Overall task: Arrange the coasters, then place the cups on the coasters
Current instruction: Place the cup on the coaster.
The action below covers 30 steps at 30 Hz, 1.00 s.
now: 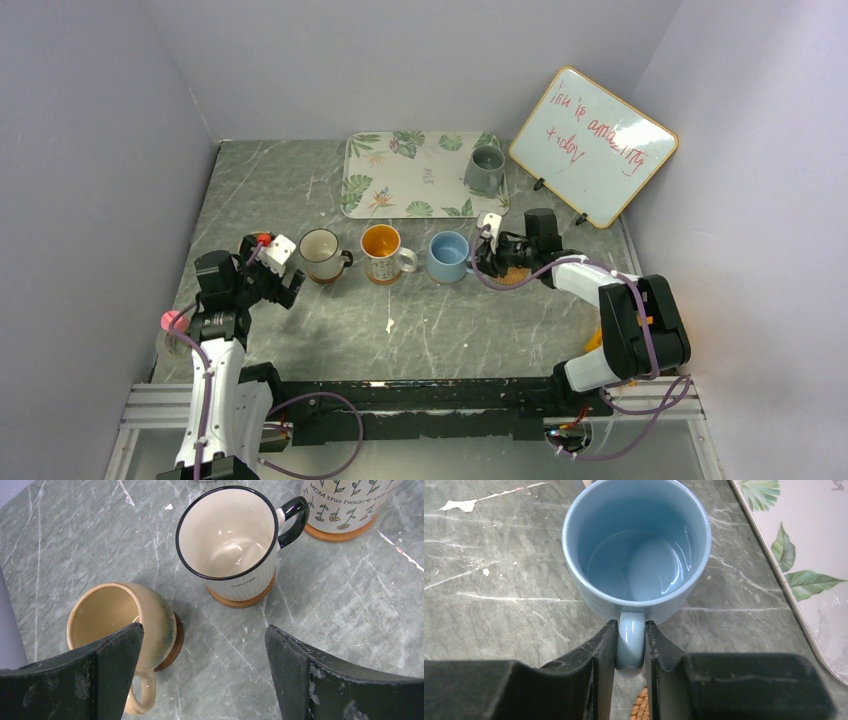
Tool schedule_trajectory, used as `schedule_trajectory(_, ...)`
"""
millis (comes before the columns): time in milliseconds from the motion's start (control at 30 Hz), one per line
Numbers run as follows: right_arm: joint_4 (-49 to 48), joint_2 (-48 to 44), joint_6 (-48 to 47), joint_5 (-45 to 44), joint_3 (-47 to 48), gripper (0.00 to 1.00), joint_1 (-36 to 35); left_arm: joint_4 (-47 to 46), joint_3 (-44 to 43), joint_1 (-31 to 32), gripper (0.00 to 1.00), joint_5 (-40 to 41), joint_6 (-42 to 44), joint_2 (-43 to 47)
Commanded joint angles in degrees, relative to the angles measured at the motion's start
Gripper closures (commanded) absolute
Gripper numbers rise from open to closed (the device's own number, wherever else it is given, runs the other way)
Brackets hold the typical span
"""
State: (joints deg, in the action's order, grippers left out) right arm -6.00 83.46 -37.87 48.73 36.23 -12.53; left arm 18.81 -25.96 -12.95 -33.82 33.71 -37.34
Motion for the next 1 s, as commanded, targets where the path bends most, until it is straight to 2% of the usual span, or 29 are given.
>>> schedule_trajectory(0,1.8,-1.2,-2.7,4.0,2.5,0.73,0.2,0.4,0.0,-0.3,0.04,-1.8,0.9,0.3)
schedule_trajectory(233,1.1,-1.1,-2.2,3.8,2.4,0.73,0.3,0.4,0.0,-0.3,0.04,-1.9,0.9,0.3)
schedule_trajectory(467,-4.4,-0.3,2.7,0.1,1.5,0.72,0.3,0.4,0.0,-0.3,0.04,-1.8,0.9,0.3)
schedule_trajectory(967,-4.3,0.5,3.0,0.7,1.8,0.72,0.2,0.5,0.0,-0.3,0.04,-1.8,0.9,0.6)
